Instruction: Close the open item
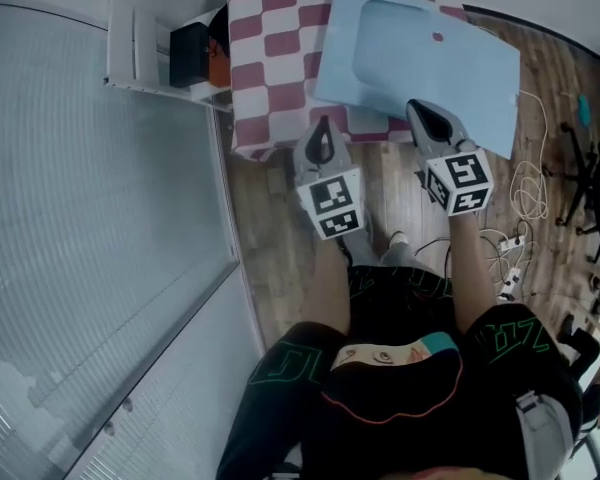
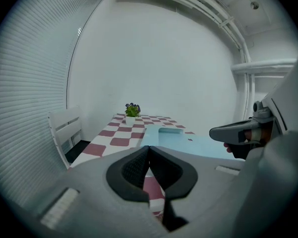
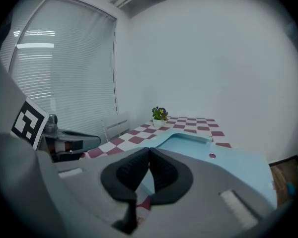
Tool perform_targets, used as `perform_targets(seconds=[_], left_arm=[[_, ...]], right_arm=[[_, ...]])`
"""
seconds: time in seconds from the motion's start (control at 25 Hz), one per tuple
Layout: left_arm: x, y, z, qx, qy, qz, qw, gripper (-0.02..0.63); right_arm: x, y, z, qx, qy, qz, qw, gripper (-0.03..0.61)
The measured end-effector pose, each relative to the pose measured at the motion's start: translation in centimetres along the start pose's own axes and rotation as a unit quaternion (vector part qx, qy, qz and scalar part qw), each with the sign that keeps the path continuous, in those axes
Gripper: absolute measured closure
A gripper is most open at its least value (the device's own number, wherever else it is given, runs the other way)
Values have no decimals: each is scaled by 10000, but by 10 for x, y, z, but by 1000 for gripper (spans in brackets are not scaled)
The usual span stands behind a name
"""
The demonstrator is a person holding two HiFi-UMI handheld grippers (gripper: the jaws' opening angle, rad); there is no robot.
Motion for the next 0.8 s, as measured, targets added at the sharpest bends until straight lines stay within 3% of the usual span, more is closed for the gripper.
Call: perform_targets(seconds=[0.52,0.8], left_arm=[[21,10,50,44,-276,-63,9996,606],[-26,33,80,19,-777,296,9965,606]], right_arm=[[-11,14,35,56,-283,53,9996,575],[-71,24,21,-156,-764,406,9961,575]])
Point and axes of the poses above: the fingertips, and each gripper's own axes: z forward along the fingers, x to its left, y out of its top, the point moved 2 cm from there along -z, backward along the fingers, and after that the axes turned 10 degrees about z, right-handed, at the moved point
